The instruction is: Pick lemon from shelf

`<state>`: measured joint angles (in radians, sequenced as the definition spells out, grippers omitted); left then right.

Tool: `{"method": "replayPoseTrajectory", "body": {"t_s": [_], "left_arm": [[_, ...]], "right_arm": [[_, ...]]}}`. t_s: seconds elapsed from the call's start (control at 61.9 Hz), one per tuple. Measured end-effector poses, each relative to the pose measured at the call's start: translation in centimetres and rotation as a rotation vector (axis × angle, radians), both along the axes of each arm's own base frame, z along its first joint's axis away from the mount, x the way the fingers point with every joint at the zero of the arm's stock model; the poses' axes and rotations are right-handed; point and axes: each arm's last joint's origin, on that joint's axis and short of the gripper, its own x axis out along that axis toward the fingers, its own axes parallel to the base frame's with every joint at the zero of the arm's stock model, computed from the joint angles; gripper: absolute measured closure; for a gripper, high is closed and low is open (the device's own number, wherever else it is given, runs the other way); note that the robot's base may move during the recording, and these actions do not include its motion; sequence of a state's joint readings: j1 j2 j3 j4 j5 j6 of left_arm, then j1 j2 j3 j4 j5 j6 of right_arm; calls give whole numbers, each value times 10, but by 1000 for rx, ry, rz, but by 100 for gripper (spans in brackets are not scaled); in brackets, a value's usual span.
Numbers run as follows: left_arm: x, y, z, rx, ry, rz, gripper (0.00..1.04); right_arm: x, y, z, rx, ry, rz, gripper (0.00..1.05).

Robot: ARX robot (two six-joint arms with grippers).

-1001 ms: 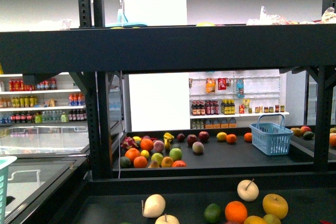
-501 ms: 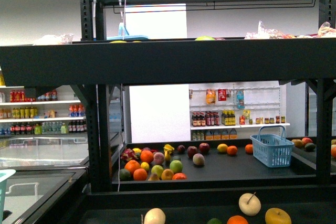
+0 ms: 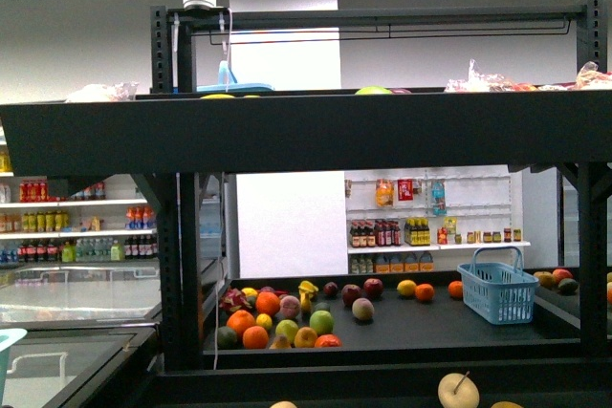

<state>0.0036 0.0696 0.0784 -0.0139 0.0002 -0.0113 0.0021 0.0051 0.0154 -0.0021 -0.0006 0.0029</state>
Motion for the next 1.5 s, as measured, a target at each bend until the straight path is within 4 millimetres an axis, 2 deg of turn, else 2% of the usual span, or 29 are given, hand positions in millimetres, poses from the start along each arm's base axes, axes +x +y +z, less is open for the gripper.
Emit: {"method": "replayPoseTrajectory", "body": {"t_s": [0.242, 0.355, 0.694, 1.05, 1.082, 1.163, 1.502], "left_arm": [[0, 0, -6, 0, -2, 0, 102], [0, 0, -17, 0, -4, 0, 102], [-1, 0, -16, 0, -8, 0, 102], [-1, 0, -16, 0, -8, 0, 34], [-1, 0, -16, 0, -8, 0, 24], [-1, 0, -16, 1, -8, 0, 7], [-1, 0, -16, 2, -8, 0, 8]], "right_arm": [[0, 0, 0, 0, 0, 0, 7], [0, 0, 0, 0, 0, 0, 7], [0, 0, 0, 0, 0, 0, 7], [0, 0, 0, 0, 0, 0, 7], [0, 0, 0, 0, 0, 0, 7], [0, 0, 0, 0, 0, 0, 7], [0, 0, 0, 0, 0, 0, 7]]}}
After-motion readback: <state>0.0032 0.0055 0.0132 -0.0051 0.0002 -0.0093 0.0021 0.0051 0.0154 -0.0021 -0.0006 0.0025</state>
